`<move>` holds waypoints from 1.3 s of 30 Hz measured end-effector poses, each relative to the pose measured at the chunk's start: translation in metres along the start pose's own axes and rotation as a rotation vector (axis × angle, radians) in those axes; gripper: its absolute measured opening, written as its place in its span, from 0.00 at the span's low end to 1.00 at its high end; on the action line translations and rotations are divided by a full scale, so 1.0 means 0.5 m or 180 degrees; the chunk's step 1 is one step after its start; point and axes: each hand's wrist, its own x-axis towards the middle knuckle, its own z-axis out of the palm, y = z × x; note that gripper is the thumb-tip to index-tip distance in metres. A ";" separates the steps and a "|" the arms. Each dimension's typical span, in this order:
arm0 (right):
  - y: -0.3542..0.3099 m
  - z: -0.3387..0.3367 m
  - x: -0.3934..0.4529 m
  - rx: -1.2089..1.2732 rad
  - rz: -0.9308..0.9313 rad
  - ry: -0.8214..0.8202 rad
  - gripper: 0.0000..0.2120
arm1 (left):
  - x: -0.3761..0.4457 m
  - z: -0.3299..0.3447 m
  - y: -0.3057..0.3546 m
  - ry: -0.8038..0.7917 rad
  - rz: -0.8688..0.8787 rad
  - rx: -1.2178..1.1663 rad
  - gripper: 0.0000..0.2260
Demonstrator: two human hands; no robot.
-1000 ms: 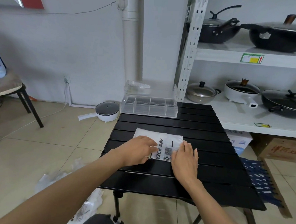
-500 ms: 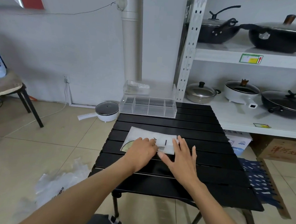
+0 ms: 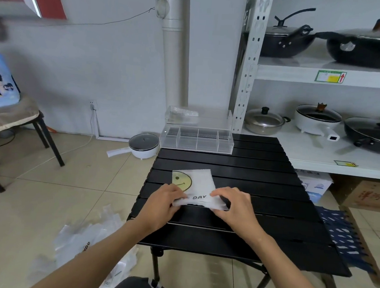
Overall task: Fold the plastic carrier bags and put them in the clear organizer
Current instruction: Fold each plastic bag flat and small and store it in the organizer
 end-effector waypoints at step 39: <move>-0.040 0.072 0.067 -0.1646 0.0638 0.0003 0.23 | 0.121 0.011 0.011 0.0020 -0.1650 0.0716 0.15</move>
